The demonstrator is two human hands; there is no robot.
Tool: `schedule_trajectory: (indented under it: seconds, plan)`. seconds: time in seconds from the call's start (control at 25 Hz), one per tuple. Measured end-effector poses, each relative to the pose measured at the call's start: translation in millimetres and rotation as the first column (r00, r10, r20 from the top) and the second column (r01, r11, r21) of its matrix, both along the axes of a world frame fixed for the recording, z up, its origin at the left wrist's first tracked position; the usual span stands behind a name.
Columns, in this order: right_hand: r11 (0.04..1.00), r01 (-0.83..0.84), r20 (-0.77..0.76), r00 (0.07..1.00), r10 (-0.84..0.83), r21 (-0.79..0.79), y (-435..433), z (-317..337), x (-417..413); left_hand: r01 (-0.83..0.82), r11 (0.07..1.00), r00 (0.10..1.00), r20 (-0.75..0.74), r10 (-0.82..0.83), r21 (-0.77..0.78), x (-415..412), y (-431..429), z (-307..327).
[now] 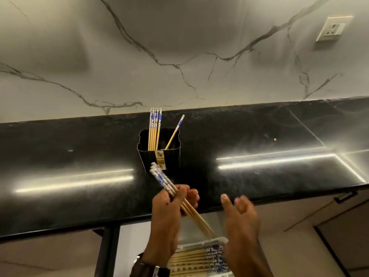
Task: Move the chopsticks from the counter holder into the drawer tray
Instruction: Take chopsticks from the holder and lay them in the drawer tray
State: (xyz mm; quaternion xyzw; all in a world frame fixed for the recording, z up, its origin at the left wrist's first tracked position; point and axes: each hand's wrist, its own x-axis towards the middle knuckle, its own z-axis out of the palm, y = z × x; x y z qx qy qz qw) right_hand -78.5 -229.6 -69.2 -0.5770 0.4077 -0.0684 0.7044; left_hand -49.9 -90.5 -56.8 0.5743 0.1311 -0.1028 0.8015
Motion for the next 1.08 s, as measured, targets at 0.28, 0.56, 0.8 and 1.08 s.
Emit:
schedule_trajectory:
  seconds: [0.28,0.56,0.8,1.08]
  plan:
    - [0.684,-0.627,0.149,0.687,0.711,-0.373,3,21,0,0.557,0.83,0.824,-0.135,-0.55,0.021,-26,10,-4]
    - [0.588,-0.712,0.208,0.554,0.806,-0.384,-22,18,10,0.691,0.713,0.687,-0.2,-0.699,-0.117,-31,19,-7]
    - [0.575,-0.781,0.21,0.537,0.817,-0.242,-34,9,7,0.742,0.657,0.62,-0.237,-0.748,-0.134,-34,15,-15]
    - [0.922,-0.08,0.068,0.996,0.059,0.38,-48,-55,-20,0.819,0.573,0.523,-0.396,-0.755,-0.01,-33,38,-44]
